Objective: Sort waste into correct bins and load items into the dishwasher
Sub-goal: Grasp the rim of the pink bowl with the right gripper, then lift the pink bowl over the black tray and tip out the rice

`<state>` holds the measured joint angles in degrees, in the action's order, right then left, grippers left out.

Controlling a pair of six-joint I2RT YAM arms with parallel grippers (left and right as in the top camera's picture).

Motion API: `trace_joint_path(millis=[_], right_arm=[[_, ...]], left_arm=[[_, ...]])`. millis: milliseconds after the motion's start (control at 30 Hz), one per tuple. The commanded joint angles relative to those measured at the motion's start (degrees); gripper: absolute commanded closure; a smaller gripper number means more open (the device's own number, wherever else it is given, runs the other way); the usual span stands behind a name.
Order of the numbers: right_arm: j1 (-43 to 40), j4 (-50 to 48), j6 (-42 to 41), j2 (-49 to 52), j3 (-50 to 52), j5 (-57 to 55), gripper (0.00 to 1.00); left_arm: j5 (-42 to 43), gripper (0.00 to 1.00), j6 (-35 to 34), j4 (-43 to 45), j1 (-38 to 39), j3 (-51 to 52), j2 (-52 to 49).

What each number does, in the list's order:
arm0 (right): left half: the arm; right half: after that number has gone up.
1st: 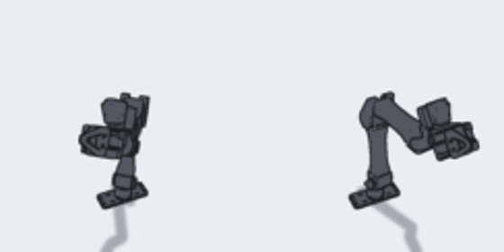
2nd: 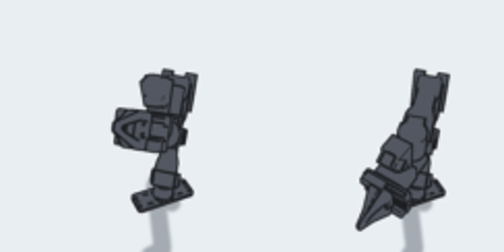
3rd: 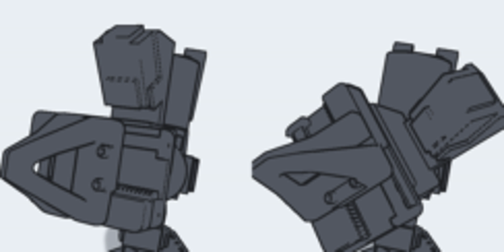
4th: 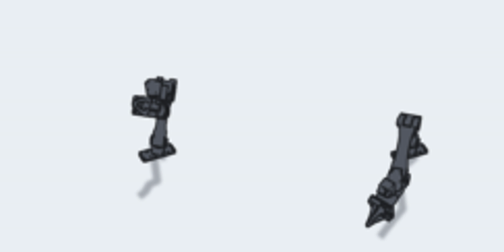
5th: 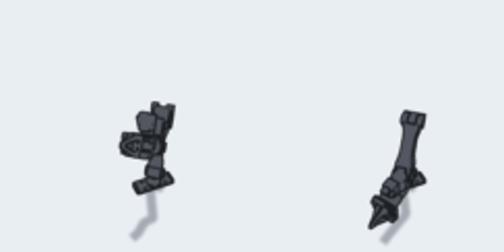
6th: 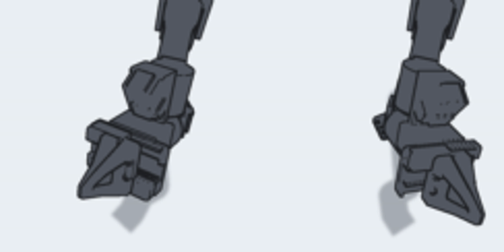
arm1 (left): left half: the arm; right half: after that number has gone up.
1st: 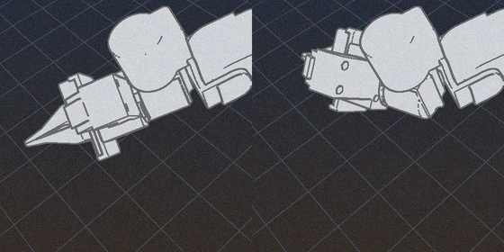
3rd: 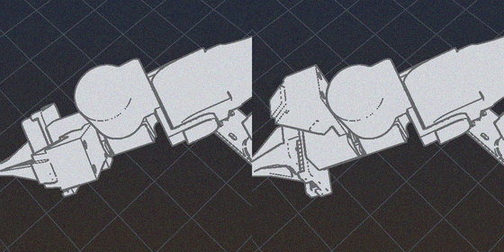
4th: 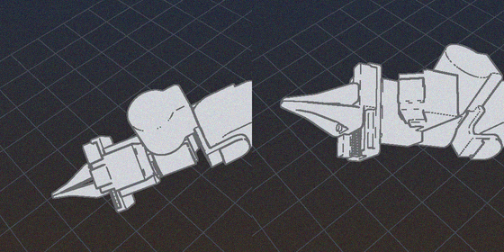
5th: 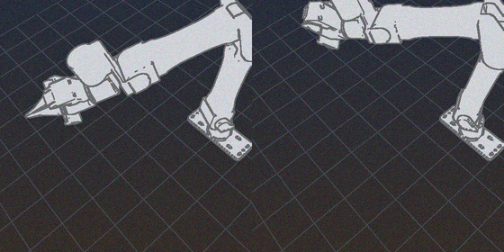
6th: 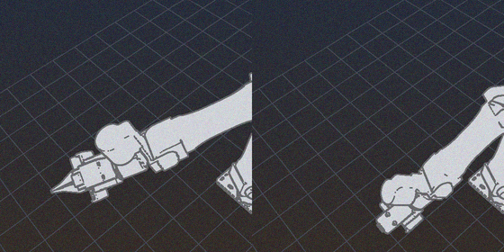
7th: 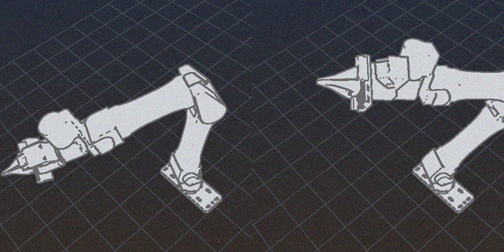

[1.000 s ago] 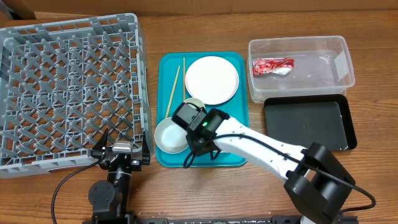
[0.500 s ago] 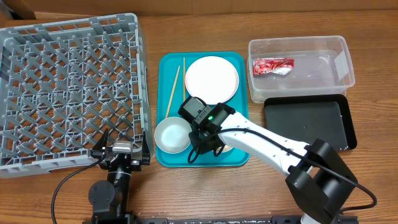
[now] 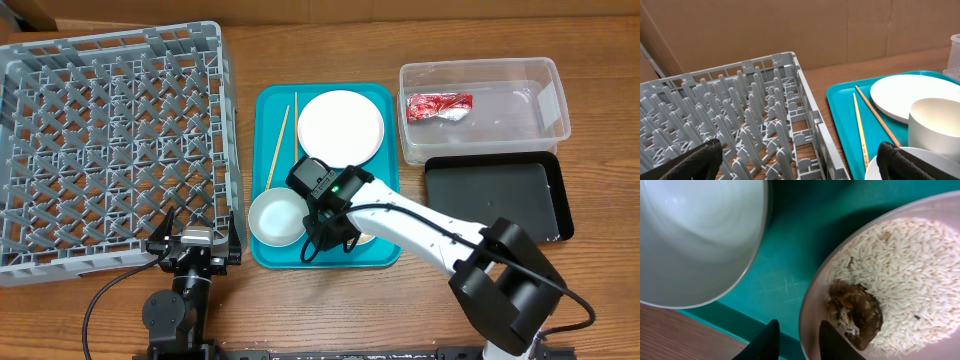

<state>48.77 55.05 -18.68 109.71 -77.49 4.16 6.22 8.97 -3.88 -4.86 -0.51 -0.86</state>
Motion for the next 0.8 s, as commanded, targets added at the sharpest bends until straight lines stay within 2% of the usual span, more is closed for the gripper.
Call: trace_joint_path(millis=[0, 133, 200, 267, 533, 767], right_arm=[[-1.27, -0.33, 0.94, 0.57, 0.17, 1.75, 0.75], [-1.29, -0.31, 0.94, 0.59, 0.17, 1.88, 0.81], [-1.29, -0.15, 0.90, 0.59, 0.04, 1.88, 0.92], [-1.29, 0.15, 0.87, 0.59, -0.28, 1.88, 0.96], [-1.29, 1.81, 0.22, 0.57, -0.83, 1.88, 0.96], [-1.29, 4.02, -3.52, -2.08, -3.52, 1.38, 0.96]], left_arm=[[-0.31, 0.00, -0.66, -0.15, 0.37, 0.24, 0.61], [-0.31, 0.00, -0.66, -0.15, 0.37, 0.24, 0.61], [-0.31, 0.00, -0.66, -0.15, 0.37, 0.24, 0.61], [-0.31, 0.00, -0.63, -0.15, 0.37, 0.24, 0.61], [-0.31, 0.00, -0.66, -0.15, 0.37, 0.24, 0.61], [-0.33, 0.00, -0.66, -0.15, 0.37, 0.24, 0.61]])
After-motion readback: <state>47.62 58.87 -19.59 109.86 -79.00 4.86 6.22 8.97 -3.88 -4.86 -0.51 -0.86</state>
